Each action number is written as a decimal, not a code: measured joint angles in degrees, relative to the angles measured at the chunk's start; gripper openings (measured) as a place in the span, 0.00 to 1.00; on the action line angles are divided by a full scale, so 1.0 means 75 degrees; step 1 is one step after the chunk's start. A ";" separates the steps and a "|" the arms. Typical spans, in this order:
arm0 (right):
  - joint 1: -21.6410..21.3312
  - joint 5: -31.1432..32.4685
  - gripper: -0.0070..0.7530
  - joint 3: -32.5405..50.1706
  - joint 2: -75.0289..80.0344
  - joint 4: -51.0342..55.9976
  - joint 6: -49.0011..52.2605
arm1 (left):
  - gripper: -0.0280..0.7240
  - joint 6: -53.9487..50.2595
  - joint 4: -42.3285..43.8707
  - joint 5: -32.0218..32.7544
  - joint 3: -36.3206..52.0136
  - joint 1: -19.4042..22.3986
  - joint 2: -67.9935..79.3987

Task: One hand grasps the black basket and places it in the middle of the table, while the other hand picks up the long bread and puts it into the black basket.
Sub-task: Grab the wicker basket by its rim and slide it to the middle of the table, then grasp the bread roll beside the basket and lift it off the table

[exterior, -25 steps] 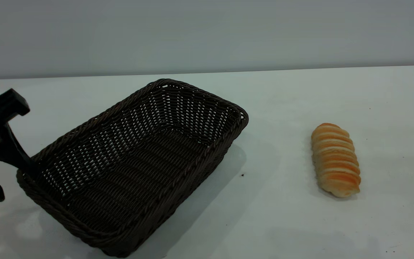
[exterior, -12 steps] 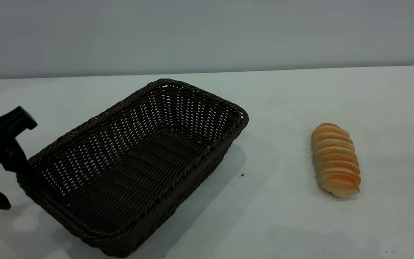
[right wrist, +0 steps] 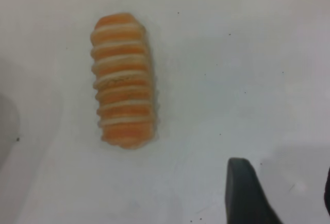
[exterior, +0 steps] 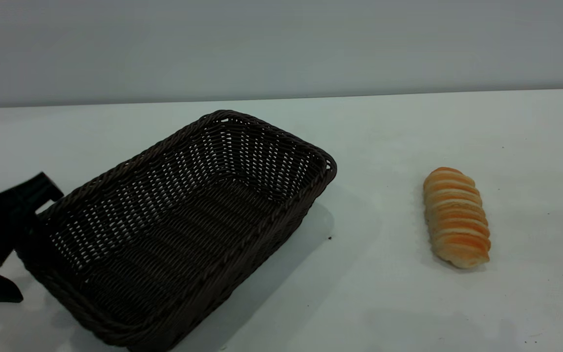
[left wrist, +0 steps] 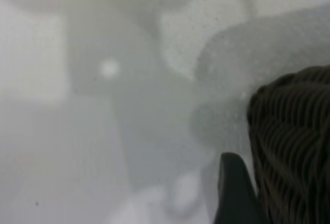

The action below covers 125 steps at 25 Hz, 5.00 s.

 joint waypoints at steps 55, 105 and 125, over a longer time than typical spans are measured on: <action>0.0607 0.0027 0.48 0.0000 0.0000 0.0161 -0.0500 | 0.35 0.2040 0.3694 0.4443 -0.6320 -0.0823 0.3177; 0.2205 -0.0303 0.58 -0.3947 0.6465 0.0326 -0.1953 | 0.80 0.2720 0.4151 0.6757 -0.6247 -0.0848 -0.6079; 0.3036 -0.0466 0.06 -0.4583 0.7135 0.0088 -0.2396 | 0.80 0.2971 0.4151 0.7291 -0.6247 -0.0848 -0.6437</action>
